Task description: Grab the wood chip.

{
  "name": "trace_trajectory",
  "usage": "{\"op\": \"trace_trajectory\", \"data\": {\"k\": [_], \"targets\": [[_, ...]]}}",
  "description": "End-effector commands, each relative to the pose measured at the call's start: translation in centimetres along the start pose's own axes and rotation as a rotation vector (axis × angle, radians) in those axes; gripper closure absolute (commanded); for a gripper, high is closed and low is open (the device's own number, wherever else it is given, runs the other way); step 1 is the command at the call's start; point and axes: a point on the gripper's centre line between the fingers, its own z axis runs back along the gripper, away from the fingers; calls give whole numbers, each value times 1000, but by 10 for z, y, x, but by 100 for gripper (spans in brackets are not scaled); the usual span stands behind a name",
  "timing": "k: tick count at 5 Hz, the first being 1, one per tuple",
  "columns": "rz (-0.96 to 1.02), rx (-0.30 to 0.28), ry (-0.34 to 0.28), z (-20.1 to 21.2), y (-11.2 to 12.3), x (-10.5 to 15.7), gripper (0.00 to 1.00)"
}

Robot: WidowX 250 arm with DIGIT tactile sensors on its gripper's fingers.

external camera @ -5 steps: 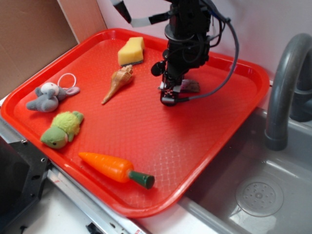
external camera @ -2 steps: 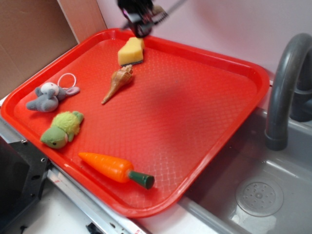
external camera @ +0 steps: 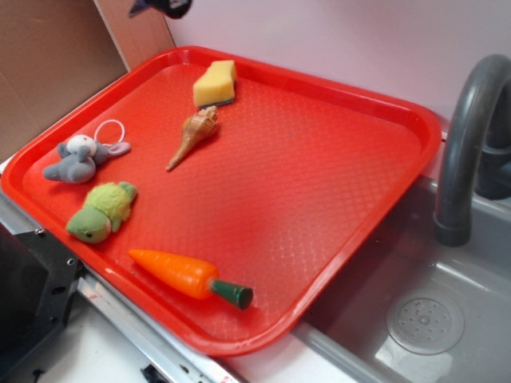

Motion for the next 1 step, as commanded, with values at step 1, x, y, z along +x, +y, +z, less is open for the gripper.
{"op": "trace_trajectory", "data": {"k": [1], "targets": [[-26,-164,-103,30,-7,-12,100]]}}
